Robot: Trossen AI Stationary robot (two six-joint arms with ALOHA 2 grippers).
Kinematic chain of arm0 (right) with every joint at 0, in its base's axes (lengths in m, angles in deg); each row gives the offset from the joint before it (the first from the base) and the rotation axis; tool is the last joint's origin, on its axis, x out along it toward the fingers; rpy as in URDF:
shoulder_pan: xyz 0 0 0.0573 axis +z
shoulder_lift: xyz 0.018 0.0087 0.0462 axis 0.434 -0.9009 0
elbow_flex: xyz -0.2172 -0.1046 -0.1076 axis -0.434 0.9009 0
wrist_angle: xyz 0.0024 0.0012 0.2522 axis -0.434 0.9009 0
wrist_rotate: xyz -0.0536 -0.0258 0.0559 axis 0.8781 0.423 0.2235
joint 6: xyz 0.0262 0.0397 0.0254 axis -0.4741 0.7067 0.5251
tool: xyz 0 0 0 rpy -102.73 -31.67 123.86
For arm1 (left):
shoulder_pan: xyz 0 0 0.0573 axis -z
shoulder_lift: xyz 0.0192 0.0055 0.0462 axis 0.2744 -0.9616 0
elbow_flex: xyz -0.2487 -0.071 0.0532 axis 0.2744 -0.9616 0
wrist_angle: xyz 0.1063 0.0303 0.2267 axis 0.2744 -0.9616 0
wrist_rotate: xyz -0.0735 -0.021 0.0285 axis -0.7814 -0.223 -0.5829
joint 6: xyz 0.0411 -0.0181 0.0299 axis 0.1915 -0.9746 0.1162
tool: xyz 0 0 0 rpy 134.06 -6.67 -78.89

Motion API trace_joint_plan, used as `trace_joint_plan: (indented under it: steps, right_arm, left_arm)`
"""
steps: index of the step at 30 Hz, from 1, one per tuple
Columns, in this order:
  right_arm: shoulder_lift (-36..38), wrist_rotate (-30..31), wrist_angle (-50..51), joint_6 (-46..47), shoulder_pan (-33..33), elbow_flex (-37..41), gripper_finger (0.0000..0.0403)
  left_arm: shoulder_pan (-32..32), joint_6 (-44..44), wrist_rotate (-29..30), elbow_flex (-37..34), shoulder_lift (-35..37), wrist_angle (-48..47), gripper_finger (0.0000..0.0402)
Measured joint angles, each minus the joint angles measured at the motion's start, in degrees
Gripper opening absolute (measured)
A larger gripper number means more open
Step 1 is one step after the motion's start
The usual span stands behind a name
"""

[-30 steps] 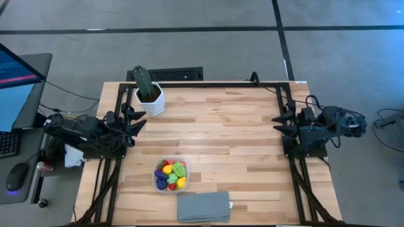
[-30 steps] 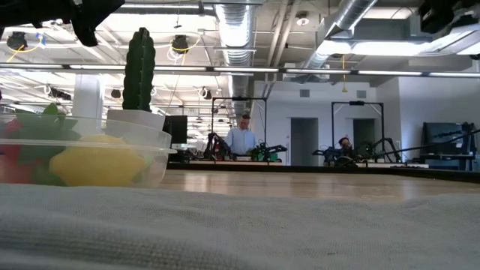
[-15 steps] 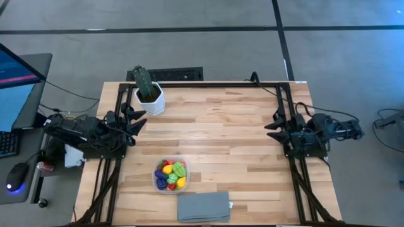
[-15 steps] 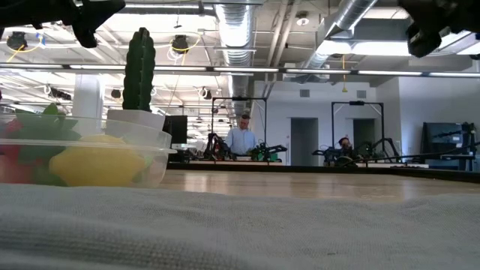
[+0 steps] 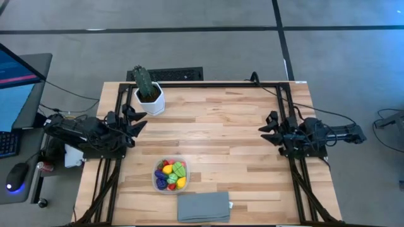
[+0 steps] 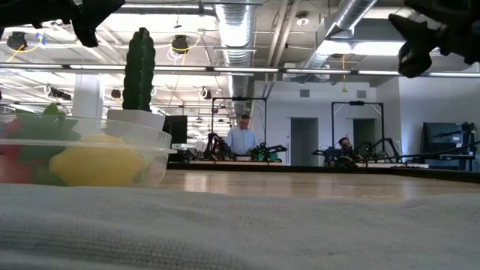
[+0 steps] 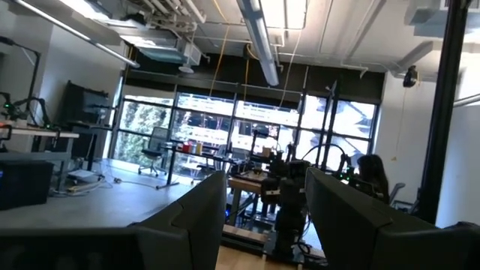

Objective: Pick and placing Produce into tupperware
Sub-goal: Return to Home Position

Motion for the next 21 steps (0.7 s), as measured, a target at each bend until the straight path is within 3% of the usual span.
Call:
trace_joint_plan:
  steps: [9, 16, 21]
  right_arm:
    - [-0.02, 2.10, 13.33, 3.88, -0.08, 0.02, 0.0159]
    - [0.00, 2.24, 14.54, 4.51, -0.08, 0.02, 0.0159]
    - [0.00, 2.23, 15.06, 5.00, -0.08, 0.02, 0.0159]
  left_arm:
    - [0.00, -3.33, -0.35, 0.00, -0.02, -7.24, 0.0174]
    - [0.00, -4.74, -1.76, 0.00, 0.01, -9.79, 0.0174]
    - [0.00, -3.99, 3.19, 0.00, 0.01, -10.24, 0.0174]
